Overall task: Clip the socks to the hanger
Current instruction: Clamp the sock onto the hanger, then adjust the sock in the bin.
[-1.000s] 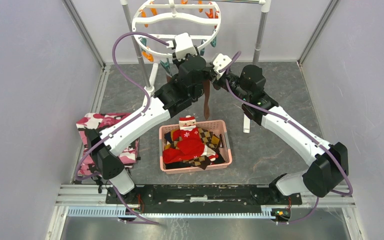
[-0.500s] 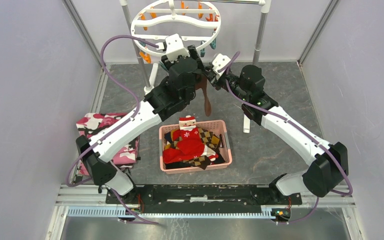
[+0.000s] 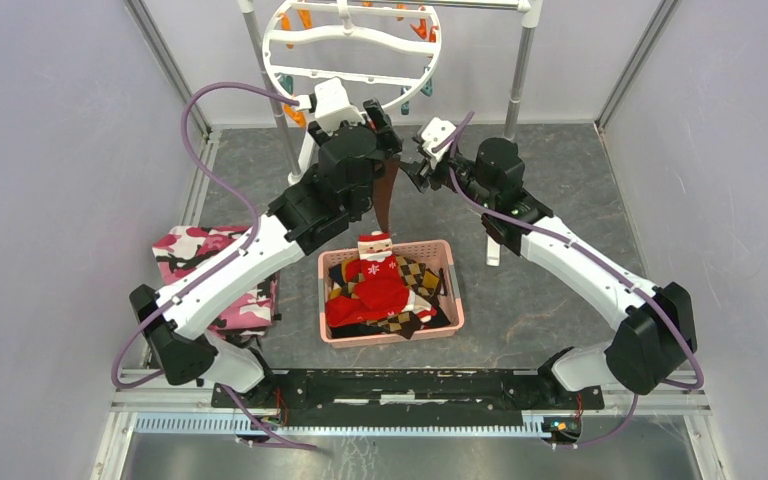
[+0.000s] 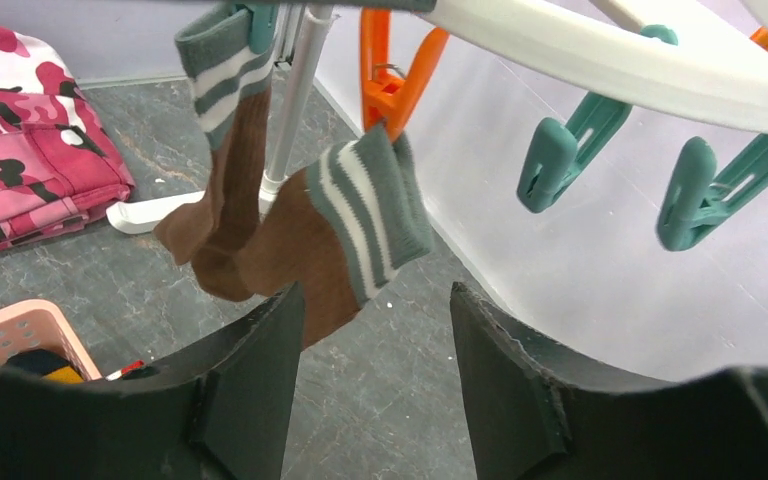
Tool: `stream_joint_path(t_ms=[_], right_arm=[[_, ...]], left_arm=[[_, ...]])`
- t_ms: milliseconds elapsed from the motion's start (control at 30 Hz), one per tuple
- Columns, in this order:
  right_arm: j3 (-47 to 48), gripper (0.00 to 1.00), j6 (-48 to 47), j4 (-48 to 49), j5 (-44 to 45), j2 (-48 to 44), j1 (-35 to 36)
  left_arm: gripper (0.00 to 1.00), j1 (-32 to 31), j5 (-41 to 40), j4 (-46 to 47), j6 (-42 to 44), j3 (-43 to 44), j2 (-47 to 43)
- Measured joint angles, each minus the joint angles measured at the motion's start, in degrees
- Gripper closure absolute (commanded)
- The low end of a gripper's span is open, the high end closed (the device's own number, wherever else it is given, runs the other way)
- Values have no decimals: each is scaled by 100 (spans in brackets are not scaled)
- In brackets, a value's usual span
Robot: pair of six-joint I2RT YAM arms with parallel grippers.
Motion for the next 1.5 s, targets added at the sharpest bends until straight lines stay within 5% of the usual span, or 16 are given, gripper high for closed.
stream_joint_path(t_ms=[333,667,967,1233,1500], right_arm=[[-739,23,81,26,-125,-422,-2],[-1464,2,179,7,-114,-1023,-24],[-2258,2,531,-26,-310,-1537,-46],[-2894,2,909,-7,-833,-1687,-46],[-3110,2,1075,-101,-1296,-1567,326]], left_arm=[[23,0,470,-72,-39,-551,-562],[8,9,2124,535,341,-2605,-2610],[7,11,3654,968,872,-4503,-4253],[6,11,3856,1093,745,-6255,-4964],[6,11,3849,1224,525,-6701,-5226]])
